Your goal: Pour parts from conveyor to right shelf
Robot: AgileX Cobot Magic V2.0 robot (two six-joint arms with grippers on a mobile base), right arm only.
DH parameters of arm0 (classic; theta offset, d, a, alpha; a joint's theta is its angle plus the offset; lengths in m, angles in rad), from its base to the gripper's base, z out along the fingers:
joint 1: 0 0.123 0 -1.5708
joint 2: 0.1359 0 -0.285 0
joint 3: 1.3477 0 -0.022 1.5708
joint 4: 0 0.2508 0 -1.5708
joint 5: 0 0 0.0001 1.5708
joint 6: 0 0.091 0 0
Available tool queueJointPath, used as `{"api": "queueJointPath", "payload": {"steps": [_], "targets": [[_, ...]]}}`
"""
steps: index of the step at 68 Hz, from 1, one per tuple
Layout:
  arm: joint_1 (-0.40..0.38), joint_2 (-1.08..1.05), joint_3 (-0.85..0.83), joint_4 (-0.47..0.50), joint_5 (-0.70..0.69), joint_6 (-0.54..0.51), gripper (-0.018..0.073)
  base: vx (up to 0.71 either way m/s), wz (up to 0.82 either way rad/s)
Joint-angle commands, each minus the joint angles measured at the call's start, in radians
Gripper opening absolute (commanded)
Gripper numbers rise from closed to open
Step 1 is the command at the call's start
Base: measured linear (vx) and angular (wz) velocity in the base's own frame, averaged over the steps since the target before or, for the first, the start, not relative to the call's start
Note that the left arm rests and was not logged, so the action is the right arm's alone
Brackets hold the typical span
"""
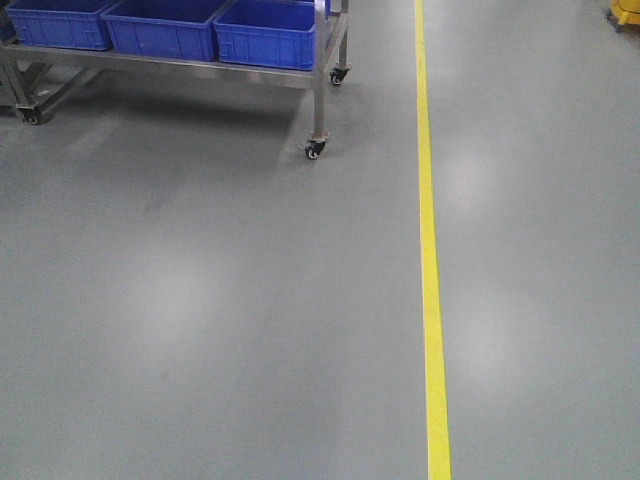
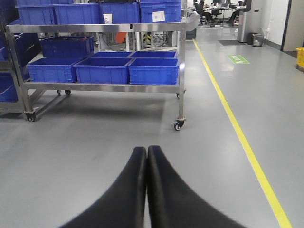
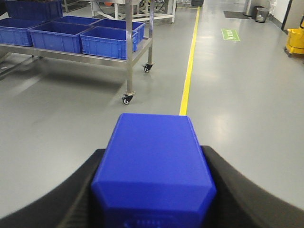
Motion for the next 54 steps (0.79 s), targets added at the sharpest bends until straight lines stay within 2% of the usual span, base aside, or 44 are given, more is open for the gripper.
{"api": "queueJointPath", "payload": {"steps": [1, 34, 54], "targets": [[-0.006, 0.012, -0.027, 0.002, -0.082, -0.006, -0.0006, 0.73, 0.11], [-0.006, 0.012, -0.027, 0.002, -0.082, -0.006, -0.0006, 0.71, 0.17], [-0.006, 0.012, -0.027, 0.002, -0.082, -0.006, -0.0006, 0.73, 0.4]]}}
